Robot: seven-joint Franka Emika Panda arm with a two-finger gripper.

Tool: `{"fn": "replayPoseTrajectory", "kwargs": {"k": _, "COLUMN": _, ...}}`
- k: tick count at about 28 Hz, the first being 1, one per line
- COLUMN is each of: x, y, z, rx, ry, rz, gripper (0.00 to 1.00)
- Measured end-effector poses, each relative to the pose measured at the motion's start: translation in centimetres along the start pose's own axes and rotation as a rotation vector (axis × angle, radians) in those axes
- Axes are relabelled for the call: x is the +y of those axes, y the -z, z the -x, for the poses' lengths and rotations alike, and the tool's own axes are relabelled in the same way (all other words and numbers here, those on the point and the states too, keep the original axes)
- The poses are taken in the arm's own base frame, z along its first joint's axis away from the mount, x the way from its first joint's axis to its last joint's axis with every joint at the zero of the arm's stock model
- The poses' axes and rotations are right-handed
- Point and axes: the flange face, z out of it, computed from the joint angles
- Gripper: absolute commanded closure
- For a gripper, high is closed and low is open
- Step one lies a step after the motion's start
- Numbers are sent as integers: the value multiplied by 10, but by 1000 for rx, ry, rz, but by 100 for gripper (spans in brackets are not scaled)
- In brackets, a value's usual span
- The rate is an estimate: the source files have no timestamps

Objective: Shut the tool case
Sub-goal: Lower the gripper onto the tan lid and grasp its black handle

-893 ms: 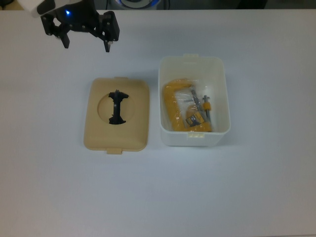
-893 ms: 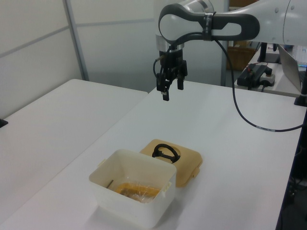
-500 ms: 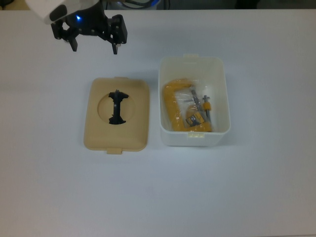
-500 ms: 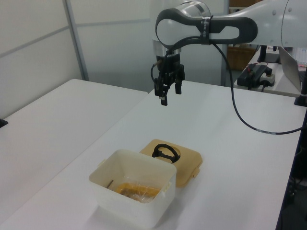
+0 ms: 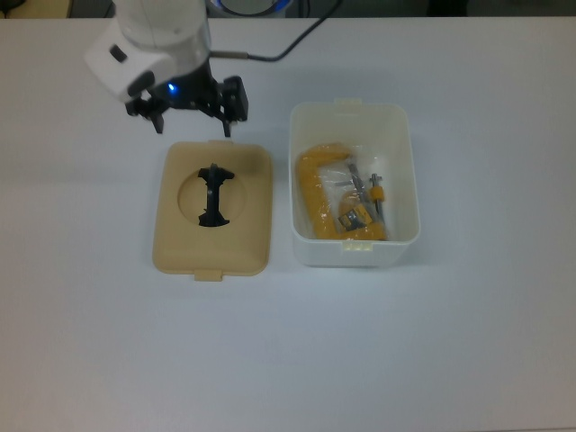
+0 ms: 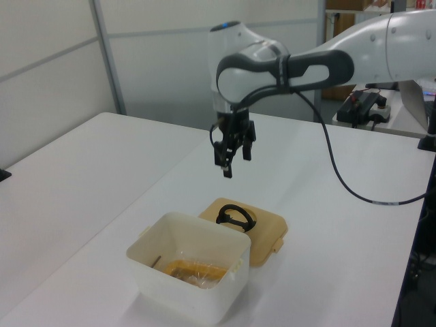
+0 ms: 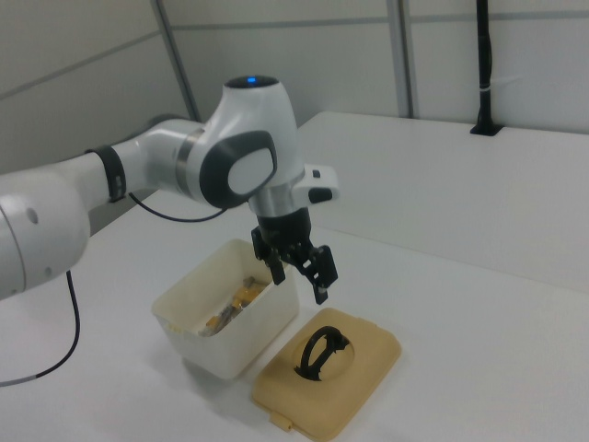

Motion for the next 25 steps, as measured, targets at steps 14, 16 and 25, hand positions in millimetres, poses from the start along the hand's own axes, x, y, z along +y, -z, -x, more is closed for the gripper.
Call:
{"fn": "replayPoseTrajectory", "kwargs": {"k": 14, "x": -7, "y": -92, "z": -27, "rx": -24, "ry": -24, "rz": 35, "gripper": 0}}
{"fn": "replayPoseTrajectory", "kwargs": {"k": 16, "x": -7, "y": -96, "z": -27, "rx": -28, "ry": -25, "rz": 37, "gripper": 0}}
{"fn": "replayPoseTrajectory", "kwargs": {"k": 25, "x": -7, "y": -100, "z": -26, "rx": -37, "ry": -29, "rz": 44, "gripper": 15}}
